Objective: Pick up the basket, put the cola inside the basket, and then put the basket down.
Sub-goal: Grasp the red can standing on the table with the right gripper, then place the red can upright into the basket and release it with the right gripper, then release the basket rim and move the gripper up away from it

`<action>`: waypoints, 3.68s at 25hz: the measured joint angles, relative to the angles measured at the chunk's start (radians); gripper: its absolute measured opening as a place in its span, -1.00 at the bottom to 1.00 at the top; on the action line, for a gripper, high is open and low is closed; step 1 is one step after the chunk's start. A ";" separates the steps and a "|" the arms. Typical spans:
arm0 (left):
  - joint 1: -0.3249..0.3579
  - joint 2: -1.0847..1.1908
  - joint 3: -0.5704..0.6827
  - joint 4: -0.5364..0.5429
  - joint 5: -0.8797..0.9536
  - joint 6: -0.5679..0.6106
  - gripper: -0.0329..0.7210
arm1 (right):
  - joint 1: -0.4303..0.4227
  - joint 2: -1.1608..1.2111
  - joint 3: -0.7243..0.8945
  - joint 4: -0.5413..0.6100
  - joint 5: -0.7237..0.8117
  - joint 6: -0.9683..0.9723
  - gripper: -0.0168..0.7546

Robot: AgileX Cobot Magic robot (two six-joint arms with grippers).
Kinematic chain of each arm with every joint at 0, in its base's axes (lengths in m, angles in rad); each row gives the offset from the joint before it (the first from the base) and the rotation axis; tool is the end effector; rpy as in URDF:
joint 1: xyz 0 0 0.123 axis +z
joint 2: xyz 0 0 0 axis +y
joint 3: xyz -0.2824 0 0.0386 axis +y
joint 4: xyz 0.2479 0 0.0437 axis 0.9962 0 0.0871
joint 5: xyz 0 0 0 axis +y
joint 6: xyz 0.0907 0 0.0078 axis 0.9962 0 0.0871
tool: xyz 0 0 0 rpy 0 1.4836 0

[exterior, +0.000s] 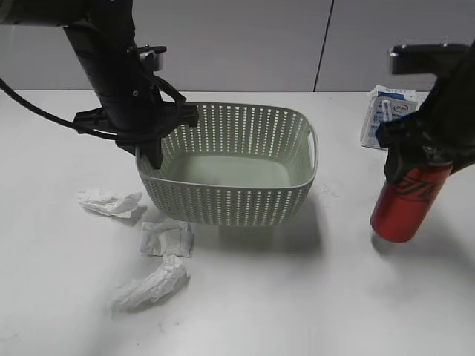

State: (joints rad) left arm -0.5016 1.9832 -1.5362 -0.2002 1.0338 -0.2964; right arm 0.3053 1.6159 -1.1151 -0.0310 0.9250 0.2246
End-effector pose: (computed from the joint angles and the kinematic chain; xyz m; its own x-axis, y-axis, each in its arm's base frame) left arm 0.3498 -0.2096 0.2103 -0.9889 0.1049 -0.1051 0.1265 0.9657 -0.2267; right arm 0.2969 0.0912 0.2341 -0.9688 -0.0910 -0.2304 -0.0990 0.9948 0.0235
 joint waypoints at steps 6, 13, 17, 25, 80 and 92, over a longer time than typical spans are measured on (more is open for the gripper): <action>0.000 0.000 0.000 -0.001 -0.003 0.002 -0.92 | 0.011 -0.080 -0.234 0.046 0.155 -0.075 0.34; 0.000 0.000 0.000 -0.001 -0.034 0.003 -0.92 | 0.162 -0.039 -0.545 0.043 0.246 -0.092 0.34; 0.000 0.000 0.000 -0.002 -0.044 0.003 -0.92 | 0.254 0.071 -0.654 0.044 0.251 -0.093 0.34; 0.000 0.000 0.000 -0.001 -0.044 0.003 -0.92 | 0.342 0.347 -0.742 0.043 0.250 -0.096 0.34; 0.056 0.122 -0.009 -0.013 -0.194 -0.013 -0.92 | -0.182 -0.912 0.373 0.144 0.118 -0.333 0.58; 0.055 0.109 -0.011 0.023 -0.205 0.022 0.52 | -0.182 -1.434 0.688 0.145 0.043 -0.332 0.57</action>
State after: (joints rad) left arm -0.4469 2.0917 -1.5474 -0.1771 0.8293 -0.2747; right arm 0.1237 0.1818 -0.4267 0.1142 0.9675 -0.1076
